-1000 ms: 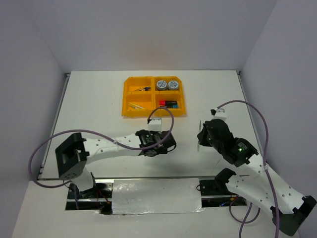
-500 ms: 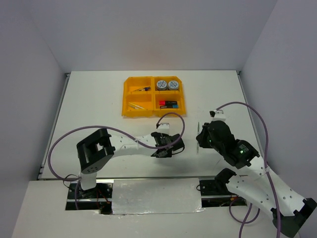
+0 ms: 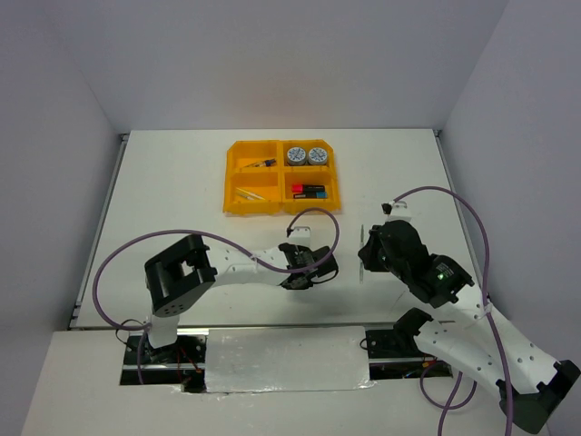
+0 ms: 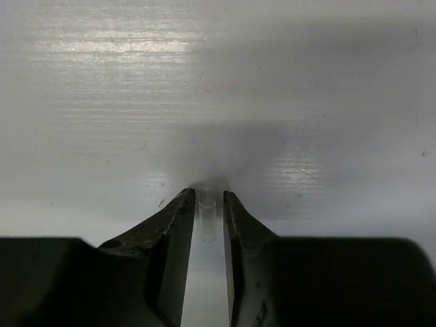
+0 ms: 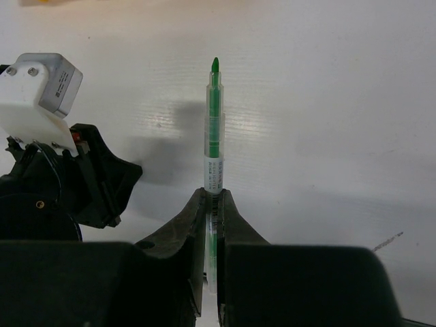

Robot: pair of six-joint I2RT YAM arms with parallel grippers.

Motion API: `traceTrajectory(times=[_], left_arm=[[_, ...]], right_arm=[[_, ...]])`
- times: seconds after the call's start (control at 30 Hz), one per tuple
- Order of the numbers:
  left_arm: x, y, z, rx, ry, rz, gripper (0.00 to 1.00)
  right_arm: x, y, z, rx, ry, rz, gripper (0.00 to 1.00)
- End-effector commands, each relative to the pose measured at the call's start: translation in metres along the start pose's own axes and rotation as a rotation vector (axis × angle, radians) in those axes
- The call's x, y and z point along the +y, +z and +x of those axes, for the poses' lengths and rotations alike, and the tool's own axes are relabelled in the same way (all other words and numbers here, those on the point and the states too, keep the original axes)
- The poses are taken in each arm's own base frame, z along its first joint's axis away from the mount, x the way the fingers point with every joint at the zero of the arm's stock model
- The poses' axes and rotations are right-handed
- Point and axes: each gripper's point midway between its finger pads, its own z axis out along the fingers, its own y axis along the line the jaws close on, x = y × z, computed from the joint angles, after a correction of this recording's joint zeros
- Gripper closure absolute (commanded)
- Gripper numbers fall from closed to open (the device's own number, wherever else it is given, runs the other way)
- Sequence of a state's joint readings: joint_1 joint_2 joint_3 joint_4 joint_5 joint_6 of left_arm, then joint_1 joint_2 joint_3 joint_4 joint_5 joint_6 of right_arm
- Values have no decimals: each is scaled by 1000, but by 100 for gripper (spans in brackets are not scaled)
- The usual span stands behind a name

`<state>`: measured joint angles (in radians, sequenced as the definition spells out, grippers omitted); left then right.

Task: Sort the stationery into containers
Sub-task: Pick up the pen cap from the center of the board, then close the pen cap on the pen.

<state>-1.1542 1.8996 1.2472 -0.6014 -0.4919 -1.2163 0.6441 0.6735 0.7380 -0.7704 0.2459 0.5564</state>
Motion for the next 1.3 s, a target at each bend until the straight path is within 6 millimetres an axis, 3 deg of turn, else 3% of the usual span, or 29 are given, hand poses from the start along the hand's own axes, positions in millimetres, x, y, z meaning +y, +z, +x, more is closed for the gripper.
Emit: traceTrajectory(times=[0.0,0.2,0.3,0.43,0.57,0.63,0.67,0.7,0.73,0.77,0.8,0.83,0.87,0.9,1.03,1.1,1.27], left_arm=[[9,10,19,64,-4,-12,71],[17,9,29,89,-9,10,95],[20,0,21,64,-20,23,100],[21,-27,-13,-43,-29,66,100],[26,-58,-61,-197,-45,148,100],[23,-85,-94,-288,-105,249,100],[34,-85,-101,-314,-126,257,100],[24,-114,-126,-401,-199,385,100],[24,-127,-136,-452,-203,447,100],[31,-124,-133,-475,-210,478,100],[21,-166,-157,-589,-279,653,100],[22,-179,-162,-631,-305,716,100],[28,-174,-156,-647,-312,740,100],[31,-200,-168,-717,-362,822,100],[35,-224,-175,-777,-377,921,100],[31,-233,-175,-787,-361,971,100],[27,-243,-172,-784,-351,1036,100]], right_arm=[[7,-2,-4,-24,-10,-37,94],[11,-2,-3,-22,-18,-65,95],[18,-2,-3,-22,-42,-110,97],[45,-5,7,-6,-52,-285,99],[89,-12,16,-71,-40,-600,100],[103,-16,21,-97,-24,-715,100],[113,-20,23,-134,5,-798,100],[116,-20,27,-146,21,-828,100],[120,-23,25,-179,34,-861,100],[124,-23,28,-213,53,-896,100],[125,-22,29,-232,62,-907,100],[127,-22,31,-252,74,-922,100],[127,-21,28,-272,93,-923,100],[134,-26,35,-260,86,-958,100],[159,-39,40,-253,62,-1030,100],[167,-32,47,-225,32,-1000,100],[181,-26,33,-245,27,-944,100]])
